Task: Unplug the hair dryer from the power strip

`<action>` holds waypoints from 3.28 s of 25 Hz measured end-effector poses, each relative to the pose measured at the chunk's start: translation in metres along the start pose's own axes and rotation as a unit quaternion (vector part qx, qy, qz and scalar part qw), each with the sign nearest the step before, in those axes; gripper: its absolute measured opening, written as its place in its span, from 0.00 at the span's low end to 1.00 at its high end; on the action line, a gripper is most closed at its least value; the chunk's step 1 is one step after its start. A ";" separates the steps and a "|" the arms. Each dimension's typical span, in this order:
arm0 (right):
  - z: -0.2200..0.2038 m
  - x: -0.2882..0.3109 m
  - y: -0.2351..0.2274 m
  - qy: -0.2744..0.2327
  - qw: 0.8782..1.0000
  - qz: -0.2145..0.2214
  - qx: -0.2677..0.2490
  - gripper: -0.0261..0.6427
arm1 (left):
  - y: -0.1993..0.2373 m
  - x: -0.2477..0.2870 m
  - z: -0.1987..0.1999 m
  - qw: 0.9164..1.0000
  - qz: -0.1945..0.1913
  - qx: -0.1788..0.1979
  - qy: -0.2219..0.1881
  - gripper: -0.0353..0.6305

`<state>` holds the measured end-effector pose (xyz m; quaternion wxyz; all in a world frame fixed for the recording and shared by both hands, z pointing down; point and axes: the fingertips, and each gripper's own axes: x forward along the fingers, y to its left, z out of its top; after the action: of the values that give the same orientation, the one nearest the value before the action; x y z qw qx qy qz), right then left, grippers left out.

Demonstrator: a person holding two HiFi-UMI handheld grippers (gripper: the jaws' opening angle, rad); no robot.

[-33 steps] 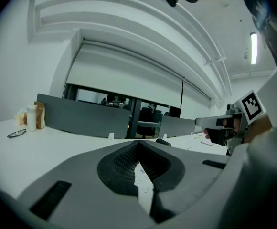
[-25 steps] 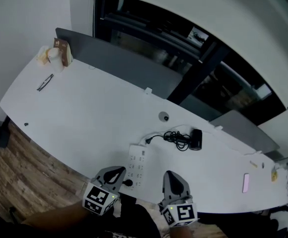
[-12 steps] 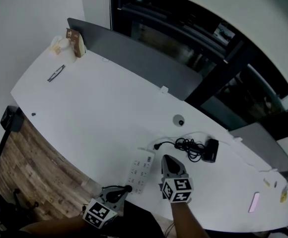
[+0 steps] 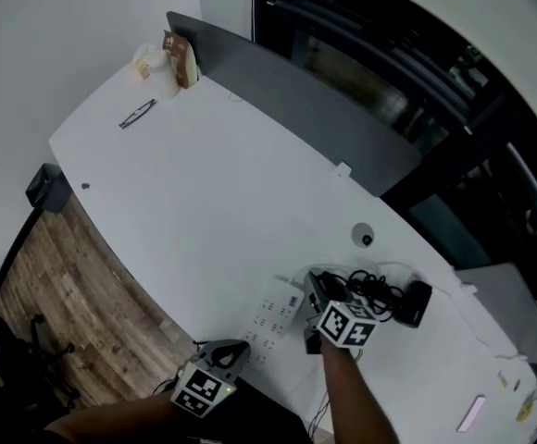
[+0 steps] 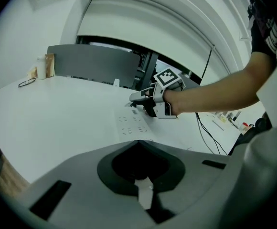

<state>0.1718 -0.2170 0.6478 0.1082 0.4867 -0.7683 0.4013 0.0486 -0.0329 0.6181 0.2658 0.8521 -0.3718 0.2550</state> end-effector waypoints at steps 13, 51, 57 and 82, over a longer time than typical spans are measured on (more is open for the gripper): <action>0.049 -0.039 0.019 -0.132 0.977 0.122 0.116 0.15 | 0.053 0.036 0.054 0.995 0.033 0.092 -0.022 0.09; 0.045 0.055 0.085 -0.091 0.931 -0.012 -0.354 0.18 | 0.108 0.085 0.129 0.980 -0.067 0.177 -0.058 0.09; 0.040 0.059 0.083 -0.082 0.936 -0.030 -0.342 0.18 | 0.111 0.088 0.126 0.983 -0.065 0.168 -0.040 0.09; 0.058 -0.122 0.128 -0.153 0.966 -0.038 -0.204 0.09 | 0.087 -0.028 0.226 0.973 -0.026 0.098 -0.209 0.09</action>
<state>0.1394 -0.1517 0.4765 0.1023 0.5389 -0.8221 0.1523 0.0181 -0.2145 0.4587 0.1036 0.9179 -0.3700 0.0991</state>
